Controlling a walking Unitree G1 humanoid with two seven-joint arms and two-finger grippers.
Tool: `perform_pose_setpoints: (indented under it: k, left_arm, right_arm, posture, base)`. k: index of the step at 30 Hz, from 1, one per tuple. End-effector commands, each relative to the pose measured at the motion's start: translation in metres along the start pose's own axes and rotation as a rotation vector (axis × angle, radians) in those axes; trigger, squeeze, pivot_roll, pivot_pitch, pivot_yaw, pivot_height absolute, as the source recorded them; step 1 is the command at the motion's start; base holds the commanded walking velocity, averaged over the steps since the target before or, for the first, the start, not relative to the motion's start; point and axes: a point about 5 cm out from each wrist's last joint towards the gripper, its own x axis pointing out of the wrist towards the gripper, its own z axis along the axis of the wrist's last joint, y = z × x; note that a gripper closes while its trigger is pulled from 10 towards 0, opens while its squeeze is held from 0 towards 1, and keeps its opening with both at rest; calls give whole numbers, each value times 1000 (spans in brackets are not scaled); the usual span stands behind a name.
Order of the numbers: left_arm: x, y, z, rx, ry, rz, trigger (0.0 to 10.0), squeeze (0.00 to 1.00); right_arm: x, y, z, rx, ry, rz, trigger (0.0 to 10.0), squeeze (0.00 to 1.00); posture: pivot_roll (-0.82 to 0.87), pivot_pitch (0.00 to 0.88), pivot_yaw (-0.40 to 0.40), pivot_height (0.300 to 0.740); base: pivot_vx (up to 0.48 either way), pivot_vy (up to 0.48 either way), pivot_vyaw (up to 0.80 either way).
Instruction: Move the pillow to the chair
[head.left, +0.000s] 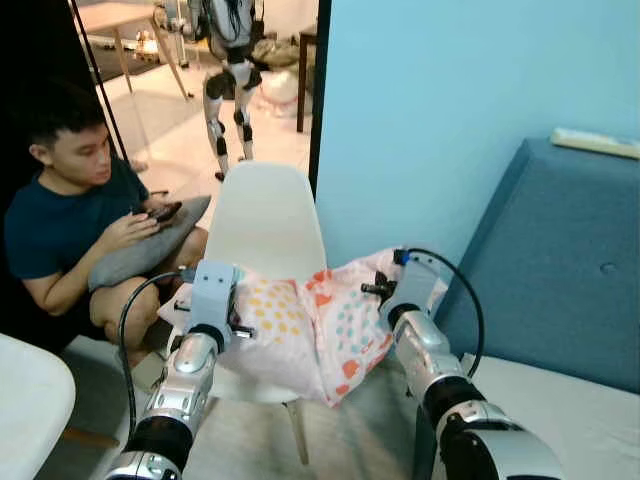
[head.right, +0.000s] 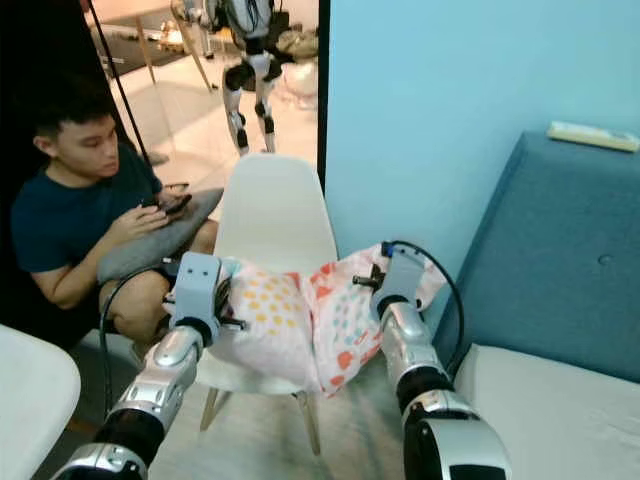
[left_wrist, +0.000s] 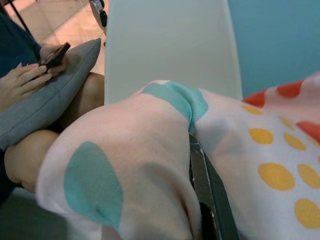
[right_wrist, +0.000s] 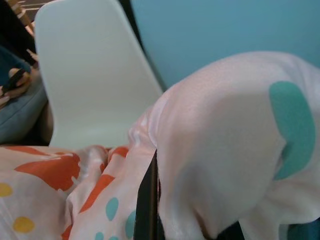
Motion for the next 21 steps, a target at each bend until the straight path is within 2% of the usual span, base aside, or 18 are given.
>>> perform_pose_setpoints:
  k: [1, 21]
  left_arm:
    - [1, -2, 11, -9, -66, -11, 10000, 0]
    - [-1, -2, 11, -28, -73, -11, 10000, 0]
  right_arm:
    - [4, 10, 13, -13, -45, 46, 10000, 0]
    - [5, 13, 17, -28, -63, 71, 10000, 0]
  posture:
    - [40, 0, -37, 740]
    - [38, 0, -44, 740]
  base:
    - [311, 0, 0]
    - [390, 0, -31]
